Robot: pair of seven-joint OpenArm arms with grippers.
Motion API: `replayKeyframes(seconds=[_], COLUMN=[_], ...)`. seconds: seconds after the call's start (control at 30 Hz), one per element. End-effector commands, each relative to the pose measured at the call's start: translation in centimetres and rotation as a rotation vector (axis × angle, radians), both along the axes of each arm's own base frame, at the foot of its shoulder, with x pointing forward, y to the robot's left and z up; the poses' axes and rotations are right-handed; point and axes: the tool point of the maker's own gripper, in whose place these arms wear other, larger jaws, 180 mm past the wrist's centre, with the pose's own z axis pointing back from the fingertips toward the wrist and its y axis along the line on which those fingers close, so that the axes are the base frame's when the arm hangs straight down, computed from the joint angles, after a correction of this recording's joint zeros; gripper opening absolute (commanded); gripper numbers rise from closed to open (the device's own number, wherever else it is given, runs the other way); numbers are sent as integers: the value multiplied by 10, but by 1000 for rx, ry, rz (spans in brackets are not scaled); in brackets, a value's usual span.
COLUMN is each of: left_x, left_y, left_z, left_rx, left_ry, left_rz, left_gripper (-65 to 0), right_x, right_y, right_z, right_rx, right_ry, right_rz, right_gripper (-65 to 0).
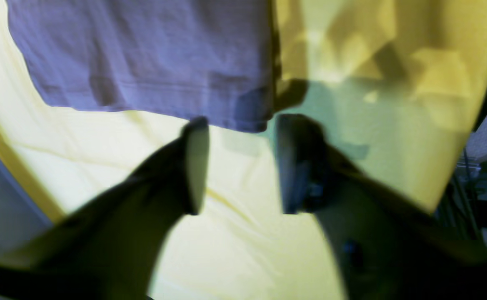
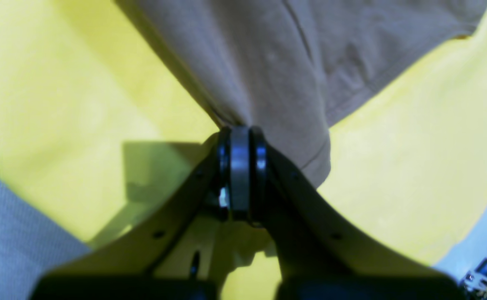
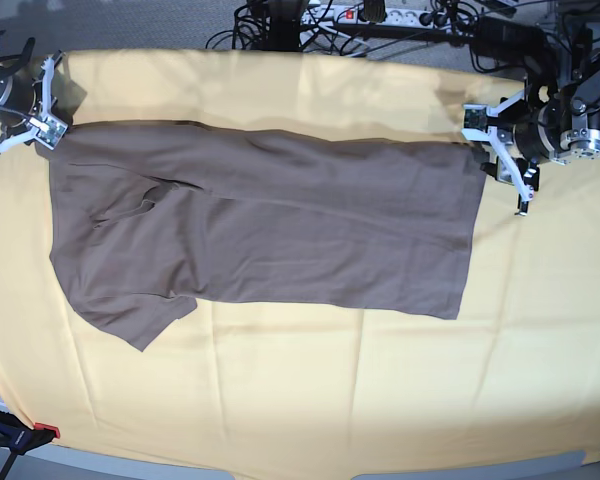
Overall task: Fold the T-shirt properly
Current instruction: 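Hold the shirt edge with both grippers and drag it across the table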
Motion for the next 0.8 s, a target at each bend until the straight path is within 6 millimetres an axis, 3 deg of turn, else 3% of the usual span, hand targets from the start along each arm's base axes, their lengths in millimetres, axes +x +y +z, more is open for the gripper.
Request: replayKeyframes(seconds=[0.0, 0.07, 0.4, 0.67, 0.77], left_x=[9, 11, 17, 16, 19], left_y=[6, 5, -13, -12, -8], left_z=[6, 0, -16, -16, -16], left_rx=[7, -23, -99, -94, -65], left_ry=[-28, -20, -26, -22, -42], left_rz=[7, 18, 10, 4, -9], left_gripper=[-311, -277, -277, -295, -340], right_x=[6, 6, 6, 6, 6], right_y=[-2, -3, -5, -4, -4], right_z=[7, 7, 6, 7, 7], right_rx=[-6, -11, -20, -19, -19], right_ry=[-18, -14, -11, -14, -14], right_rz=[13, 8, 2, 4, 4], right_gripper=[-650, -650, -631, -631, -631])
